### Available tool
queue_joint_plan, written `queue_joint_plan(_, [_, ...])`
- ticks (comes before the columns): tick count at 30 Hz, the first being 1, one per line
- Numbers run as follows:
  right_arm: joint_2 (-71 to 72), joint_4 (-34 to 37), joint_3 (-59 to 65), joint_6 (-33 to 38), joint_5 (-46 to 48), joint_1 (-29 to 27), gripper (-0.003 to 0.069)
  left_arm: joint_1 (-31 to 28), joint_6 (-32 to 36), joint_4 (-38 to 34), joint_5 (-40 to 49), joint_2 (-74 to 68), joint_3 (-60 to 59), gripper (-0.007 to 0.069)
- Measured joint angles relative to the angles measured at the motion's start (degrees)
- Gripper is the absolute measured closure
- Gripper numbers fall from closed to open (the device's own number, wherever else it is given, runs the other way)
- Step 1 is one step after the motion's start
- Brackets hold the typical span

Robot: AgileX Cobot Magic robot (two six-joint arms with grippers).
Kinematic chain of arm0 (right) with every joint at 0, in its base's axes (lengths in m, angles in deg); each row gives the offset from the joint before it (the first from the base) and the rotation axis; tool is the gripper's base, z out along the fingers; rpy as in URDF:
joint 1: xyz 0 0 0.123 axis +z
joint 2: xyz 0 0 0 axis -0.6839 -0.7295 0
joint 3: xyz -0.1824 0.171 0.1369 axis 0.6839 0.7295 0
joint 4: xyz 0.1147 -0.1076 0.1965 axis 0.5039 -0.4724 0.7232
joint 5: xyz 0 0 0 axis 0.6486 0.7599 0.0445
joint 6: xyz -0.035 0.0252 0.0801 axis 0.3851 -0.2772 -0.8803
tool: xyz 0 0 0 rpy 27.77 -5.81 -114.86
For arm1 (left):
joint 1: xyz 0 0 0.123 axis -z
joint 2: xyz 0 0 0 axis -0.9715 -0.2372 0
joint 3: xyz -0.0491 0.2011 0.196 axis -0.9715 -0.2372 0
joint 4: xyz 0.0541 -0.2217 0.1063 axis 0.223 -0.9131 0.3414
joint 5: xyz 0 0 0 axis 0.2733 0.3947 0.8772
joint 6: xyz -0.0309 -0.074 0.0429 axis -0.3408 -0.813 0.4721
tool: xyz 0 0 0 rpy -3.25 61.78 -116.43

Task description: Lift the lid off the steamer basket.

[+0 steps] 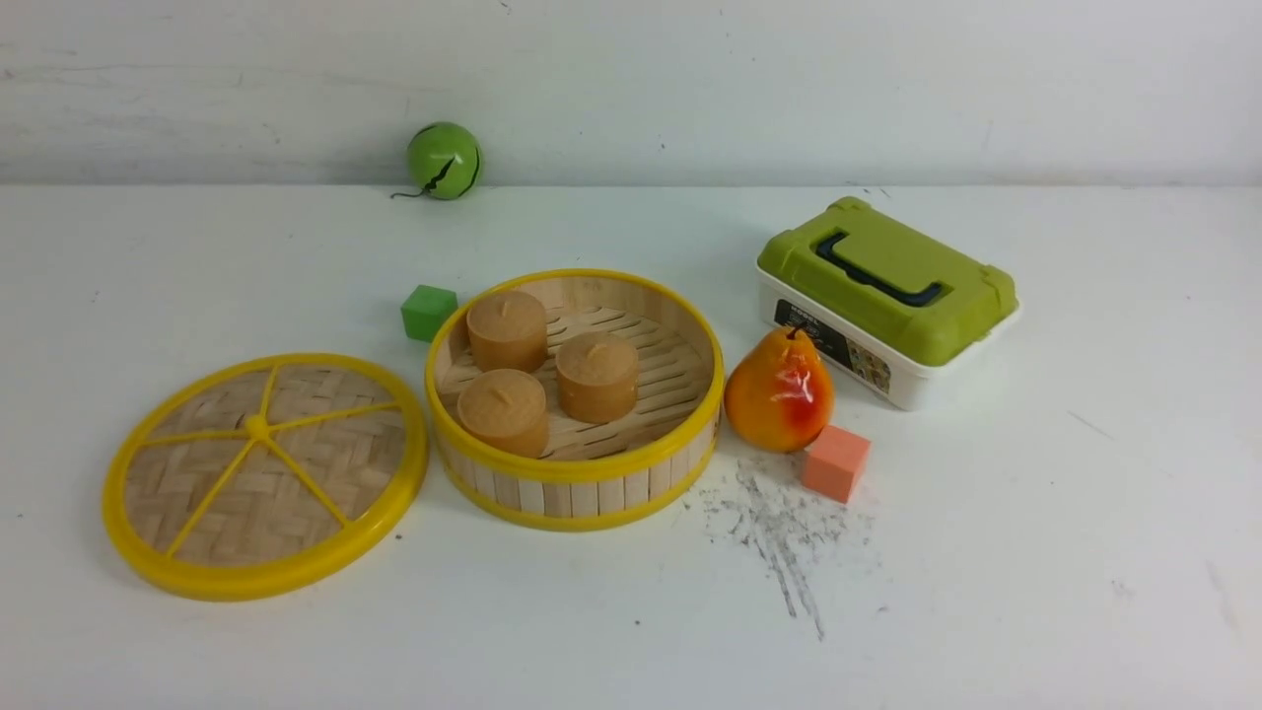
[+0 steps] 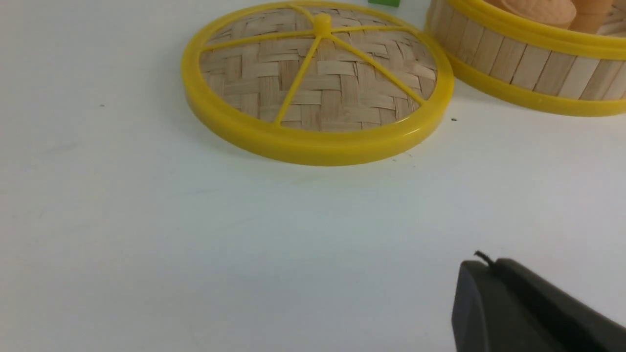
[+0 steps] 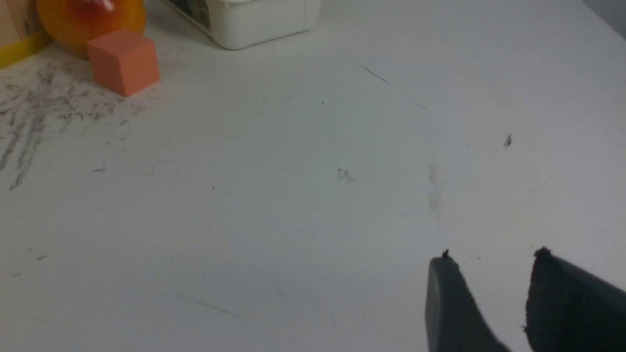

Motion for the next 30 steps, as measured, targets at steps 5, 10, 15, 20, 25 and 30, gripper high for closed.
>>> queue_joint_plan(5, [0.00, 0.00, 0.00, 0.00, 0.00, 0.00, 0.0419, 0.00, 0.00, -0.05, 0.00, 0.00, 0.00, 0.0636])
queue_joint_plan(10, [0.00, 0.00, 0.00, 0.00, 0.00, 0.00, 0.0419, 0.00, 0.00, -0.05, 0.02, 0.00, 0.00, 0.0632])
queue_joint_plan(15, [0.00, 0.00, 0.00, 0.00, 0.00, 0.00, 0.0419, 0.00, 0.00, -0.05, 0.02, 0.00, 0.00, 0.0629])
queue_joint_plan(20, [0.00, 0.00, 0.00, 0.00, 0.00, 0.00, 0.0419, 0.00, 0.00, -0.05, 0.02, 0.00, 0.00, 0.0629])
queue_joint_plan(25, [0.00, 0.00, 0.00, 0.00, 0.00, 0.00, 0.0419, 0.00, 0.00, -0.05, 0.02, 0.00, 0.00, 0.0624])
queue_joint_plan(30, [0.00, 0.00, 0.00, 0.00, 0.00, 0.00, 0.0419, 0.00, 0.00, -0.05, 0.02, 0.00, 0.00, 0.0622])
